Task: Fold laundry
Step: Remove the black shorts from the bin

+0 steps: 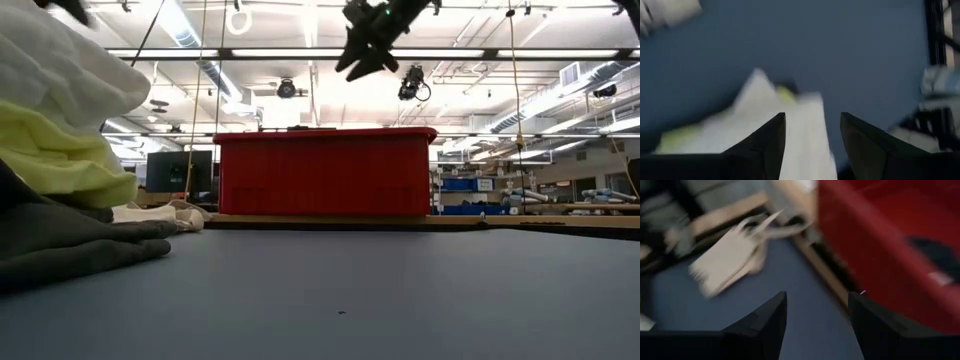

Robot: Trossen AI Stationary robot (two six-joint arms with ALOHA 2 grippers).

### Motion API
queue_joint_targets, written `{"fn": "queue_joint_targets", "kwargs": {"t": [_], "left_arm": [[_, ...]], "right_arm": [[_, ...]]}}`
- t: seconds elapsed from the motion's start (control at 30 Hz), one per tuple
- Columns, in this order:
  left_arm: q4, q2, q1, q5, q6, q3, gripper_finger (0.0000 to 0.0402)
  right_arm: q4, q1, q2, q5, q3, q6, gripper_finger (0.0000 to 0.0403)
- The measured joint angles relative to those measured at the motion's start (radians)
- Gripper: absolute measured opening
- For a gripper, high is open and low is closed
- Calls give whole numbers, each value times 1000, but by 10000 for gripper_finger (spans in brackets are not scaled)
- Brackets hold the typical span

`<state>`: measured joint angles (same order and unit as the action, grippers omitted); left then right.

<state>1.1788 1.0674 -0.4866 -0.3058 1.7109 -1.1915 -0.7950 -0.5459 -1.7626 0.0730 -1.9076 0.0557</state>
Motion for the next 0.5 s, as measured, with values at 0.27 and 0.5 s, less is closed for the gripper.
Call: {"fn": "queue_joint_targets", "kwargs": {"t": [0.27, 0.5], "left_arm": [[-125, -1, 566, 124, -638, 0, 192], [-582, 86, 1102, 420, -1176, -2, 192]], "right_arm": [[186, -213, -19, -147, -1, 4, 215], [123, -346, -118, -159, 0, 53, 215]]}}
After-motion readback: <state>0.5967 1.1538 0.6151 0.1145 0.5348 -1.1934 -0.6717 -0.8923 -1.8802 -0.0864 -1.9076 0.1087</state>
